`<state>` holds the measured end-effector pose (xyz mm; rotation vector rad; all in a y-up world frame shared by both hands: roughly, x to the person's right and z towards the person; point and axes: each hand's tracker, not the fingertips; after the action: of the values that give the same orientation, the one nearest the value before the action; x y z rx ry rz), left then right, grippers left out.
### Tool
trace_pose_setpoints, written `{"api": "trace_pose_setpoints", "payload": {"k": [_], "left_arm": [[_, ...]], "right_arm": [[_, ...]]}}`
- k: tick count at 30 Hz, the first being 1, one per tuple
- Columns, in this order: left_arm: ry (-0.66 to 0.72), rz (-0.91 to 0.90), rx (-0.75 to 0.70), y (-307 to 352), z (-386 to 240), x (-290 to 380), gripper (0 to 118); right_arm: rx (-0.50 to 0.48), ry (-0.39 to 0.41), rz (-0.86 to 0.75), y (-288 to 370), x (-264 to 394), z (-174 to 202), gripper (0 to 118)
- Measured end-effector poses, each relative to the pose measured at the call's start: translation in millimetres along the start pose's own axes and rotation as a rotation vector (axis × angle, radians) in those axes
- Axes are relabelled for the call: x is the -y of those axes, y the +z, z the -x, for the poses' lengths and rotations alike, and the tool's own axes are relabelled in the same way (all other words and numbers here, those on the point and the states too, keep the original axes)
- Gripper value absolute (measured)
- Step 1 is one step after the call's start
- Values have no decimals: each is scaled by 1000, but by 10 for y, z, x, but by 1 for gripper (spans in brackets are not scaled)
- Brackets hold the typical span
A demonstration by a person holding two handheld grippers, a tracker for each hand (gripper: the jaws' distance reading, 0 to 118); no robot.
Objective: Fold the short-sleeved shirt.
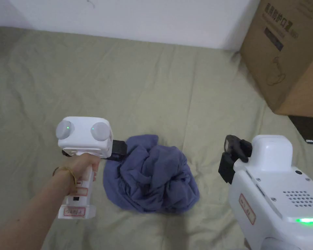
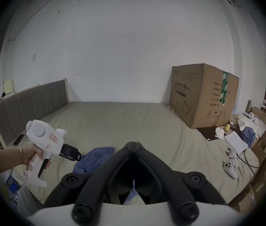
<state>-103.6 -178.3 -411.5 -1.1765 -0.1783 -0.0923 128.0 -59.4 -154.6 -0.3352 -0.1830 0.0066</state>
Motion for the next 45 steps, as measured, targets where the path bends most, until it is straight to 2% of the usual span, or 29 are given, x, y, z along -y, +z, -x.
{"api": "trace_pose_setpoints", "payload": {"k": [3,5,6,9,10,14,16,17,18,19,20,21,23,29,31,33,36,38,39,40,41,43,45], "left_arm": [[-5,52,-14,-216,-83,-13,52],[-7,111,35,-322,-118,15,48],[3,110,70,-341,-126,36,39],[8,54,47,-303,-131,95,5],[21,40,53,-283,-75,85,1],[122,-67,141,-24,91,101,1],[159,-140,148,166,157,140,1],[171,-156,174,256,185,160,1],[185,-171,198,337,220,180,1],[199,-190,211,419,247,209,1],[206,-199,220,488,269,244,1],[206,-201,231,533,284,278,1],[200,-206,235,586,315,336,1],[172,-199,199,568,371,505,1],[176,-191,195,535,388,535,1],[173,-184,186,513,390,555,1],[160,-175,173,461,386,556,1],[163,-172,173,443,390,559,1],[166,-171,175,433,398,556,1],[171,-170,177,420,407,552,1],[175,-168,178,407,417,547,1],[183,-161,182,371,446,537,1],[201,-156,192,365,476,524,1]], "right_arm": [[15,-5,29,-56,56,-74,0],[23,-12,43,-92,85,-116,0],[29,-15,49,-109,96,-128,0],[38,-29,65,-155,118,-164,0],[38,-36,70,-171,118,-172,0],[34,-53,91,-245,86,-197,0],[25,-38,174,-361,59,-214,0],[27,-32,216,-439,53,-224,4],[24,-27,255,-512,55,-234,22],[10,-21,306,-617,62,-245,65],[17,-18,369,-734,83,-246,100],[31,-15,427,-851,123,-243,118],[8,-20,470,-1014,216,-247,113],[9,0,711,-1486,673,-259,114],[6,-6,765,-1610,805,-237,109],[17,-10,774,-1718,898,-195,102],[39,-4,774,-1827,1027,-112,99],[22,-32,790,-1867,1092,-73,84],[-5,-63,800,-1889,1117,-66,66],[-28,-93,804,-1893,1129,-49,41],[-47,-130,805,-1890,1130,-36,27],[-46,-203,797,-1869,1107,-51,9],[-56,-247,818,-1864,1071,-140,8]]}}
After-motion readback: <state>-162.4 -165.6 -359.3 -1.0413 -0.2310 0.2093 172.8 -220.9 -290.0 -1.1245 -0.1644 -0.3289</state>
